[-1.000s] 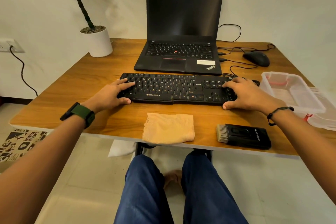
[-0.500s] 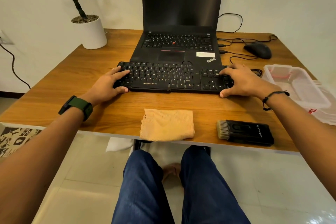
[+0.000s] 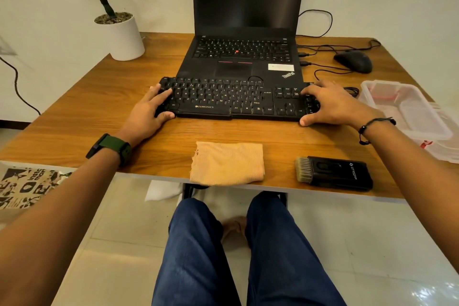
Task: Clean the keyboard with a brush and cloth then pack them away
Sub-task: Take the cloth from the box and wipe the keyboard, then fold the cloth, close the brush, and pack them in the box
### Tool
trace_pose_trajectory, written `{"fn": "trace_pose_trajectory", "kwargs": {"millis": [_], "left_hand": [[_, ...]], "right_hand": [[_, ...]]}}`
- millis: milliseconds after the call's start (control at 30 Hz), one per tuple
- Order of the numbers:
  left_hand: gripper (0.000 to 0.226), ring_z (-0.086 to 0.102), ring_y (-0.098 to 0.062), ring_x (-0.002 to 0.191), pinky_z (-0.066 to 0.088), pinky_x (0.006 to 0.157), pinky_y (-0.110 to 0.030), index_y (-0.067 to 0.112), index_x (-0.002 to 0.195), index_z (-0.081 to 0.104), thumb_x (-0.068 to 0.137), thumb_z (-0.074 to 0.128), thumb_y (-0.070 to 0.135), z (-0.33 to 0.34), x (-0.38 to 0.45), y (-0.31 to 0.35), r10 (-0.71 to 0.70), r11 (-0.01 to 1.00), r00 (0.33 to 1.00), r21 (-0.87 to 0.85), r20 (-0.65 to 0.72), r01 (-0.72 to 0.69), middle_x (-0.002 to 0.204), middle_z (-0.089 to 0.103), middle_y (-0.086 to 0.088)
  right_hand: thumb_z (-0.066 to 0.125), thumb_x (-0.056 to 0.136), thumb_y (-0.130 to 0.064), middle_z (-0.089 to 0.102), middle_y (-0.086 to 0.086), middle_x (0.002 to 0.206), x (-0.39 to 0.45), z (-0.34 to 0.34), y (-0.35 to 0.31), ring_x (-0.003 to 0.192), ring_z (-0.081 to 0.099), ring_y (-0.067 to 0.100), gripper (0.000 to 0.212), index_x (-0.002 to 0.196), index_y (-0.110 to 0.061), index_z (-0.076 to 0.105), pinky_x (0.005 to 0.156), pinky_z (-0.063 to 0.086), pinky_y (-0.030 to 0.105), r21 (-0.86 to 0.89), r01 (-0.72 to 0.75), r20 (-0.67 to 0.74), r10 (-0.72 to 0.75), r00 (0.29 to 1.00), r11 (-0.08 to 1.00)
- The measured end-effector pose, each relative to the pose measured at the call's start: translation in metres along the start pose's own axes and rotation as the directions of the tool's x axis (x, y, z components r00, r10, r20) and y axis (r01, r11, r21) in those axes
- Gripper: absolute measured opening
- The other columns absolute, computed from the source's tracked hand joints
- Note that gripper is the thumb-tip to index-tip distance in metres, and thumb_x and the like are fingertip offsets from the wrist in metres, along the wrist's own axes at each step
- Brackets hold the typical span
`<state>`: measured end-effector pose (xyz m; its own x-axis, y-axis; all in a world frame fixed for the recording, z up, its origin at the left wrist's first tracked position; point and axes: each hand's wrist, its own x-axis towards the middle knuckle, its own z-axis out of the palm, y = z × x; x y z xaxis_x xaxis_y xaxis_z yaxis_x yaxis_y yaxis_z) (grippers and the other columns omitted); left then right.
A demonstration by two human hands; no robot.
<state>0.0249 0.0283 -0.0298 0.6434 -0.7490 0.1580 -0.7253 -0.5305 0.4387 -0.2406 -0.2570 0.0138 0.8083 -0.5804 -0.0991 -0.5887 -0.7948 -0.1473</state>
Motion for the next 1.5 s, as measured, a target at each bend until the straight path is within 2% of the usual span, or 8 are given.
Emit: {"fn": "trace_pose_trajectory", "kwargs": {"millis": [300,600,700,800,1033,1167,1267,1500], "left_hand": [[0.064,0.005,-0.026,0.143,0.012,0.114,-0.042,0.022,0.146,0.022,0.091,0.053,0.031,-0.011,-0.003,0.010,-0.022,0.994,0.988,0.108,0.154,0.006,0.155,0.011,-0.008],[0.057,0.023,-0.023,0.139,0.022,0.112,-0.039,0.021,0.143,0.030,0.091,0.054,0.026,-0.024,-0.029,0.065,0.089,0.996,0.993,0.009,0.081,-0.090,0.153,0.022,-0.006],[0.051,0.034,-0.013,0.132,0.029,0.103,-0.023,0.023,0.140,0.036,0.092,0.053,0.023,-0.030,-0.050,0.093,0.176,0.984,0.981,-0.052,0.083,-0.172,0.148,0.033,-0.001],[0.046,0.049,0.002,0.099,0.033,0.075,-0.002,0.024,0.136,0.043,0.091,0.054,0.023,-0.030,-0.073,0.114,0.239,0.970,0.965,-0.075,0.109,-0.231,0.138,0.045,0.006],[0.039,0.053,-0.015,0.111,0.036,0.088,-0.017,0.012,0.125,0.055,0.088,0.060,0.020,0.000,-0.111,0.110,0.334,0.933,0.907,0.045,0.255,-0.356,0.122,0.060,-0.003],[0.054,0.045,-0.022,0.120,0.033,0.098,-0.029,0.010,0.131,0.048,0.083,0.066,0.027,0.010,-0.118,0.101,0.355,0.919,0.900,0.084,0.254,-0.386,0.131,0.051,-0.007],[0.054,0.044,-0.024,0.123,0.033,0.099,-0.031,0.010,0.133,0.046,0.083,0.064,0.023,0.014,-0.119,0.101,0.381,0.891,0.892,0.161,0.242,-0.424,0.133,0.050,-0.008],[0.026,0.063,-0.031,0.068,0.049,0.051,-0.035,0.007,0.097,0.065,0.076,0.052,0.012,0.013,-0.115,0.105,0.432,0.884,0.901,0.215,-0.037,-0.415,0.078,0.067,-0.012]], "right_hand": [[0.070,0.074,-0.045,0.032,0.015,0.144,-0.007,0.003,-0.005,0.133,0.026,0.035,0.079,0.140,-0.021,0.033,0.105,0.031,0.046,-0.044,-0.020,0.000,0.020,1.000,0.999],[0.064,0.081,-0.042,0.041,0.014,0.139,-0.029,-0.007,-0.044,0.129,0.034,0.032,0.068,0.138,-0.018,0.037,0.102,0.035,0.043,-0.009,0.060,-0.125,-0.061,0.990,0.998],[0.062,0.083,-0.040,0.046,0.009,0.137,-0.052,-0.008,-0.073,0.128,0.040,0.025,0.060,0.135,-0.017,0.043,0.103,0.034,0.038,0.046,0.193,-0.159,-0.184,0.970,0.980],[0.061,0.085,-0.038,0.050,0.003,0.135,-0.081,-0.004,-0.102,0.125,0.044,0.018,0.053,0.132,-0.018,0.048,0.103,0.035,0.033,0.101,0.303,-0.145,-0.287,0.947,0.948],[0.062,0.082,-0.044,0.052,0.001,0.126,-0.115,0.036,-0.137,0.117,0.044,0.017,0.059,0.132,-0.017,0.045,0.095,0.035,0.027,0.082,0.411,0.016,-0.413,0.911,0.908],[0.059,0.086,-0.039,0.048,0.000,0.133,-0.119,0.054,-0.139,0.124,0.036,0.018,0.057,0.135,-0.016,0.041,0.100,0.031,0.028,0.055,0.398,-0.084,-0.393,0.916,0.916],[0.047,0.093,-0.031,0.060,0.001,0.117,-0.115,0.060,-0.138,0.111,0.046,0.017,0.031,0.121,-0.018,0.054,0.088,0.041,0.031,0.008,0.397,-0.199,-0.388,0.900,0.918],[0.047,0.093,-0.034,0.064,0.000,0.092,-0.112,0.064,-0.132,0.087,0.052,0.017,0.024,0.103,-0.016,0.060,0.065,0.040,0.029,0.065,0.449,-0.366,-0.397,0.842,0.891]]}}
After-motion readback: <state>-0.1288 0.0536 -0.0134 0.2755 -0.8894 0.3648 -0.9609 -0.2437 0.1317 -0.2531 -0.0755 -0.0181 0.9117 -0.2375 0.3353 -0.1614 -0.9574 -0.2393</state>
